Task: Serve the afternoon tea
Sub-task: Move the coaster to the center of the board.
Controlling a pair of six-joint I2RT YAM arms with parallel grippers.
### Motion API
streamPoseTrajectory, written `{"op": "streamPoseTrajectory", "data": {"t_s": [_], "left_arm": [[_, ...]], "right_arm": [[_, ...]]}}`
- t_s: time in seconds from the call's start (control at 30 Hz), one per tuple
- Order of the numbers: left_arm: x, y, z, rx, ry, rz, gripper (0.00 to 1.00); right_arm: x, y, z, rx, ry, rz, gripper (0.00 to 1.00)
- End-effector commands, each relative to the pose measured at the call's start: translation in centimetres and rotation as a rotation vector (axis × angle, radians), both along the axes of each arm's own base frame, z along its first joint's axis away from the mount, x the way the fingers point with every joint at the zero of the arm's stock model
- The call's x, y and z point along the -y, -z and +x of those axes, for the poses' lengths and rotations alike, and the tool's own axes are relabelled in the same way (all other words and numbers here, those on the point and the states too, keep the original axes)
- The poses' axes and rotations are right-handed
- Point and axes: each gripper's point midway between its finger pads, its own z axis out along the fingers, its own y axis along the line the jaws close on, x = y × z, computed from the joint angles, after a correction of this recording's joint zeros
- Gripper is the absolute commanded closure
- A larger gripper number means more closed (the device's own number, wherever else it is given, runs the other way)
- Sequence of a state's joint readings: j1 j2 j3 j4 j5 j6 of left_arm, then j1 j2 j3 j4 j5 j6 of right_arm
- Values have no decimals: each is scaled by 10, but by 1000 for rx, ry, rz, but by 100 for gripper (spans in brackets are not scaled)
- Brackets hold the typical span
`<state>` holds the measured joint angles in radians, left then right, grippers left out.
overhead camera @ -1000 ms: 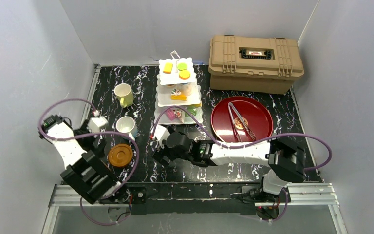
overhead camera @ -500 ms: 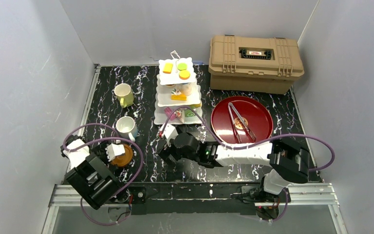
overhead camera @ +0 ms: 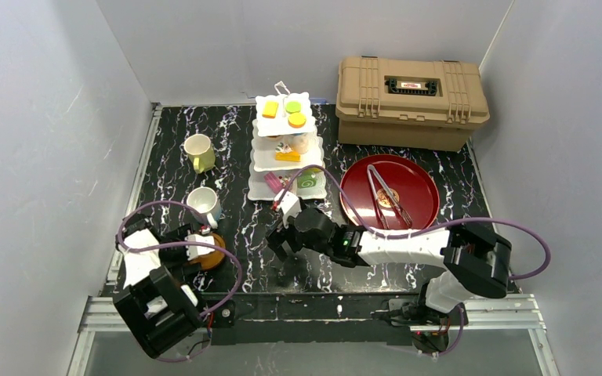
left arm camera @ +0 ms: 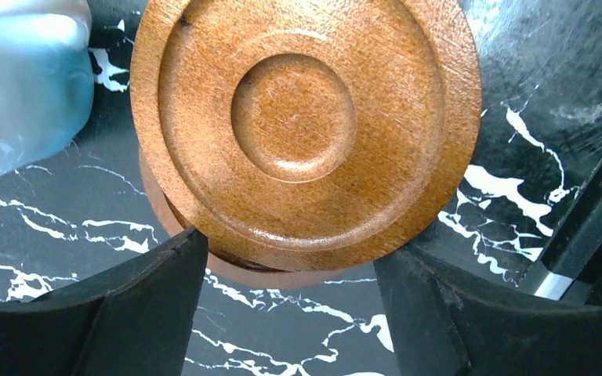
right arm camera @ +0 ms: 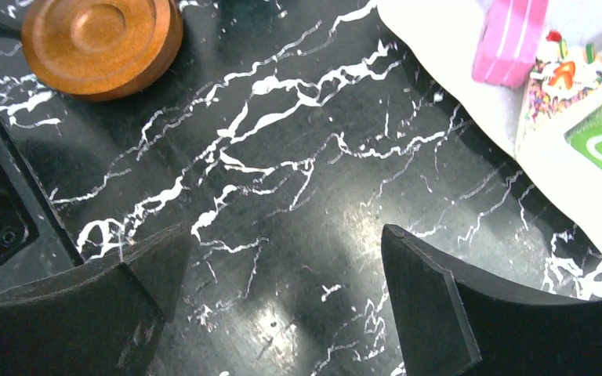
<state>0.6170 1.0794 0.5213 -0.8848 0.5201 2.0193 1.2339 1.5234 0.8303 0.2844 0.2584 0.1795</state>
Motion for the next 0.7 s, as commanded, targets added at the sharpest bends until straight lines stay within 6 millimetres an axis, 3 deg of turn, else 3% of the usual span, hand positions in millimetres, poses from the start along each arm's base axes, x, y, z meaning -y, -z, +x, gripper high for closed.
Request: {"op": "streamPoseTrajectory", "data": {"t_s": [0.0, 0.43, 0.67], "left_arm": [[25, 9, -14, -66, 9, -97, 26], [80, -3, -17, -125, 127, -135, 27], [102, -28, -2, -130, 113, -135, 27]], "right_arm": [[4, -21, 4, 7, 24, 82, 2], [5, 7, -4, -60, 2, 35, 2], [3, 22, -8, -88, -6, 8, 2]]}}
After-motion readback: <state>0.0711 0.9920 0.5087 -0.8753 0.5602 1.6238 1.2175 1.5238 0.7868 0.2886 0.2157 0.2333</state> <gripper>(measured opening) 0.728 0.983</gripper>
